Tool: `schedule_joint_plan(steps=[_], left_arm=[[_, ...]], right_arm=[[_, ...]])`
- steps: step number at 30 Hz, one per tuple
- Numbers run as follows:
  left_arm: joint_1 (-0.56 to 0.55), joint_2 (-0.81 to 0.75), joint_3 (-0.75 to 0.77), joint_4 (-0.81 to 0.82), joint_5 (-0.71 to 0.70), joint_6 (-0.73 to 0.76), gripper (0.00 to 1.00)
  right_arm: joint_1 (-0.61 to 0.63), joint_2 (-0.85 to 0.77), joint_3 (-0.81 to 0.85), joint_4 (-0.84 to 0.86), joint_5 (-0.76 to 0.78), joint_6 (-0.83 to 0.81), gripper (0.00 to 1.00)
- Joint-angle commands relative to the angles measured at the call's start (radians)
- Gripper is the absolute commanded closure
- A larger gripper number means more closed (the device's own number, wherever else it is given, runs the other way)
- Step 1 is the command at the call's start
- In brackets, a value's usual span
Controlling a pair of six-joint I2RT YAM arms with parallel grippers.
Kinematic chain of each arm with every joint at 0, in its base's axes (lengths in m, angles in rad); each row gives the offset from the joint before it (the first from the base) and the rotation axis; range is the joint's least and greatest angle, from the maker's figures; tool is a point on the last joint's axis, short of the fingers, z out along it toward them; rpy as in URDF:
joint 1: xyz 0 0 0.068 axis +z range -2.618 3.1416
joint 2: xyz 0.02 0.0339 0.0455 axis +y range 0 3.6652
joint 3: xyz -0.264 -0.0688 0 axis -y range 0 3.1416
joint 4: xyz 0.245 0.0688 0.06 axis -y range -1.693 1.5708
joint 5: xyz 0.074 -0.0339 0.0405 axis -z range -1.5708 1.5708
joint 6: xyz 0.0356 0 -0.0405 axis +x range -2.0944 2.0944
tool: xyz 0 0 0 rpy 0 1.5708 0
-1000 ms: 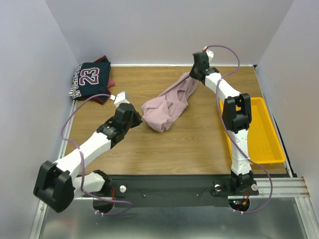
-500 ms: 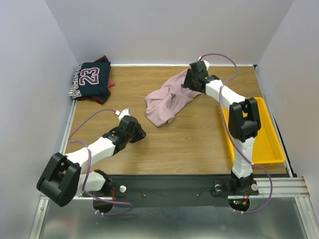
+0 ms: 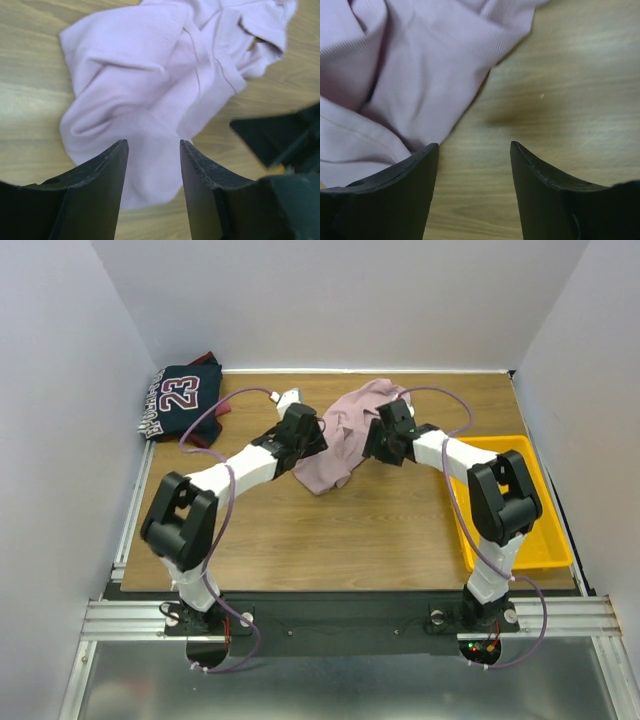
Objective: Fold and stack the tank tops
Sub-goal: Flatten the tank top out
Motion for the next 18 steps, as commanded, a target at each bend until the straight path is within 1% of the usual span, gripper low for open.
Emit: schedule_joint_plan(steps=[1,3,6,10,11,12,13,15,16,18], left_arm=[[-0.001,0.141,0.183,-0.131,-0.078,0.092,0.43],[-0.003,0.185,0.217,-0.15,-0.051,0.109,0.43],[-0.006,0.188,0.177,-0.129,-0.035,0.103,0.43],[-0.006,0.202,0.148,-0.125,-0.044,0.098,0.46],[-0.006,0.2,0.142,-0.124,-0.046,0.097,0.47],[-0.006,0.196,0.134,-0.119,-0.044,0.098,0.51],[-0.006,0.182,0.128,-0.119,-0.047,0.091,0.68],[-0.006,0.157,0.099,-0.119,-0.065,0.081,0.83],[-0.006,0.124,0.084,-0.119,-0.073,0.075,0.99],[-0.004,0.07,0.026,-0.116,-0.101,0.057,1.0]], right_arm=[[0.029,-0.06,-0.038,0.073,-0.063,0.049,0.34],[0.036,-0.081,-0.075,0.098,-0.103,0.059,0.29],[0.059,-0.098,-0.116,0.121,-0.115,0.077,0.27],[0.079,-0.081,-0.135,0.151,-0.135,0.128,0.28],[0.079,-0.078,-0.136,0.165,-0.163,0.137,0.28],[0.084,-0.072,-0.139,0.173,-0.17,0.146,0.28],[0.085,-0.069,-0.142,0.185,-0.178,0.161,0.28],[0.094,-0.067,-0.145,0.193,-0.18,0.169,0.28],[0.098,-0.066,-0.147,0.194,-0.178,0.172,0.28],[0.104,-0.063,-0.148,0.199,-0.186,0.175,0.28]])
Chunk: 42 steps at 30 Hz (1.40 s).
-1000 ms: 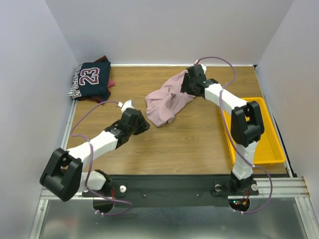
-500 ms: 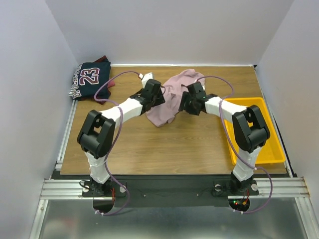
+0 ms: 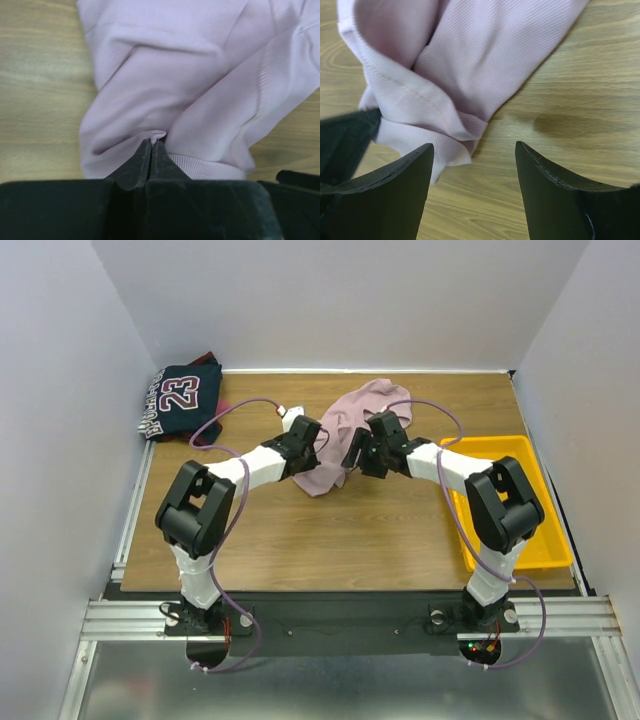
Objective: Fold and stack the tank tops
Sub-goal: Flatten the tank top out
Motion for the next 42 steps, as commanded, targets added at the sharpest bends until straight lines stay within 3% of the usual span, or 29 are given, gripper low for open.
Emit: schedule_joint_plan(steps=[1,11,17,20,24,27,28,31,35,42], left_arm=[[-0.005,-0.155,-0.1,-0.003,-0.072,-0.026,1.0],[0.01,-0.442,-0.429,0.04,-0.115,-0.152,1.0],[0.053,-0.561,-0.568,0.056,-0.059,-0.222,1.0],[0.068,-0.575,-0.608,0.069,-0.011,-0.227,1.0],[0.068,-0.561,-0.636,0.102,0.03,-0.219,1.0],[0.068,-0.561,-0.66,0.125,0.067,-0.221,1.0],[0.068,-0.558,-0.667,0.142,0.073,-0.225,1.0],[0.068,-0.548,-0.674,0.155,0.086,-0.222,1.0],[0.068,-0.538,-0.674,0.164,0.093,-0.215,1.0],[0.068,-0.54,-0.668,0.167,0.09,-0.206,1.0]], right_arm=[[0.016,-0.009,-0.007,0.074,-0.03,0.033,0.28],[0.044,0.052,0.03,0.089,-0.016,0.031,0.29],[0.045,0.1,0.072,0.091,-0.006,0.028,0.35],[0.045,0.105,0.073,0.092,-0.001,0.036,0.45],[0.055,0.085,0.056,0.095,0.01,0.043,0.69],[0.053,0.071,0.043,0.097,0.04,0.04,0.8],[0.053,0.06,0.036,0.098,0.042,0.037,0.8],[0.074,0.019,-0.003,0.109,0.074,0.008,0.63],[0.111,-0.024,-0.071,0.126,0.134,-0.03,0.52],[0.142,-0.04,-0.141,0.148,0.183,-0.015,0.5]])
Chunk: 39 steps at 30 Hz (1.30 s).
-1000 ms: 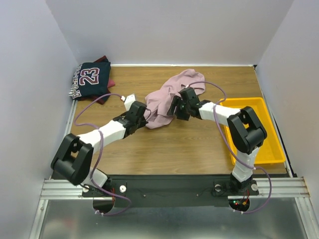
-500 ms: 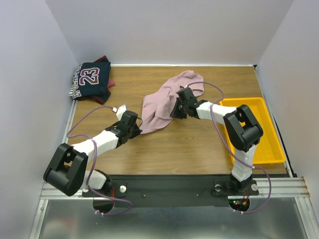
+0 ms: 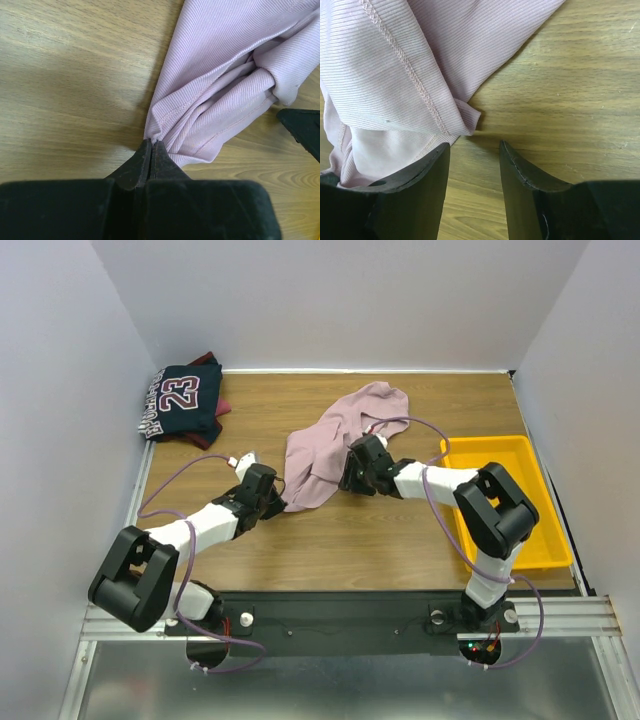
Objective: Fold and stack the tank tops
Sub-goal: Flatten the tank top out
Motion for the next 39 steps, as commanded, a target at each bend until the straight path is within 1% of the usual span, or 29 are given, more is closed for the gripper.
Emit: schedule_joint_plan(steps=[1,5,12,16,18,20,22,23,26,27,29,30,31,32,33,34,36,37,38,39], left_arm=[[0.001,0.004,-0.004,0.029,0.0,0.012,1.0],[0.001,0.009,-0.004,0.033,0.005,0.016,1.0],[0.001,0.006,0.002,0.036,0.013,0.021,1.0],[0.001,0.0,0.007,0.033,0.017,0.022,1.0],[0.001,-0.002,0.008,0.033,0.025,0.024,1.0],[0.001,-0.005,0.01,0.029,0.029,0.024,1.0],[0.001,-0.014,0.013,0.027,0.032,0.025,1.0],[0.0,-0.017,0.013,0.025,0.034,0.025,1.0],[0.001,-0.022,0.016,0.029,0.051,0.025,1.0],[0.001,-0.023,0.019,0.033,0.063,0.025,1.0],[0.0,-0.023,0.016,0.041,0.078,0.025,1.0],[0.0,-0.023,0.017,0.048,0.089,0.024,1.0],[0.0,-0.02,0.019,0.052,0.095,0.024,1.0],[0.0,-0.019,0.022,0.055,0.098,0.025,1.0],[0.0,-0.008,0.027,0.062,0.108,0.027,1.0],[0.0,-0.003,0.033,0.064,0.111,0.03,1.0],[-0.002,0.012,0.046,0.071,0.123,0.038,1.0],[-0.003,0.027,0.062,0.079,0.132,0.044,1.0],[-0.003,0.038,0.069,0.085,0.132,0.044,1.0],[-0.009,0.047,0.092,0.088,0.178,0.056,1.0]], right_arm=[[0.022,-0.037,-0.021,0.058,0.07,-0.01,0.5],[0.048,-0.029,-0.006,0.075,0.102,-0.045,0.5],[0.049,0.078,0.076,0.071,0.136,-0.093,0.5],[0.049,0.096,0.089,0.066,0.151,-0.102,0.51],[0.049,0.112,0.102,0.061,0.153,-0.108,0.53],[0.051,0.123,0.105,0.058,0.15,-0.108,0.58],[0.052,0.118,0.1,0.057,0.145,-0.107,0.68],[0.054,0.113,0.093,0.055,0.148,-0.107,0.81],[0.054,0.087,0.077,0.04,0.171,-0.101,0.97],[0.054,0.048,0.062,0.026,0.196,-0.098,1.0],[0.054,-0.015,0.039,-0.033,0.219,-0.084,1.0],[0.054,-0.052,0.002,-0.06,0.234,-0.076,1.0],[0.054,-0.134,-0.021,-0.083,0.242,-0.072,1.0],[0.054,-0.179,-0.048,-0.128,0.247,-0.053,1.0],[0.054,-0.221,-0.115,-0.147,0.251,-0.044,1.0],[0.054,-0.314,-0.146,-0.17,0.253,-0.033,1.0],[0.054,-0.395,-0.215,-0.238,0.248,0.008,1.0],[0.054,-0.461,-0.278,-0.283,0.24,0.039,1.0],[0.055,-0.462,-0.308,-0.284,0.233,0.053,1.0],[0.054,-0.526,-0.335,-0.317,0.213,0.066,1.0]])
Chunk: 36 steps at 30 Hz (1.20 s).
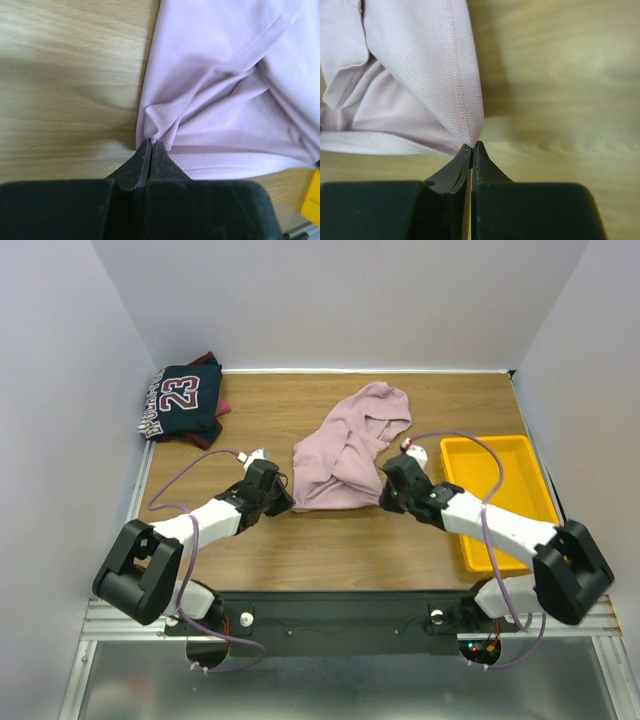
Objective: Fold and stack the tank tops
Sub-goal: Flatten the tank top out
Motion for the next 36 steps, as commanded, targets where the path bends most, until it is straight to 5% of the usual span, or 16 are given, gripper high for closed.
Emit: schedule_joint_plan(steps=[1,10,16,21,36], left_arm=[[-0.014,0.037,0.084,0.055,0.069,0.041,1.0],[-0.078,0.096,0.359,-0.049,0.039,0.176,0.69],[-0.196,0.276,0.644,-0.285,-0.159,0.339,0.55],[-0.313,0.402,0.733,-0.342,-0.181,0.403,0.54],[-0.38,0.564,0.812,-0.31,-0.239,0.432,0.51]], right_arm=[[0.01,-0.123,-0.124,-0.156,0.0,0.094,1.0],[0.01,-0.215,-0.285,-0.183,-0.031,0.171,1.0],[0.01,-0.169,-0.257,-0.181,-0.004,0.173,1.0],[0.01,-0.169,-0.256,-0.181,0.009,0.17,1.0],[0.01,-0.218,-0.277,-0.181,0.006,0.18,1.0]])
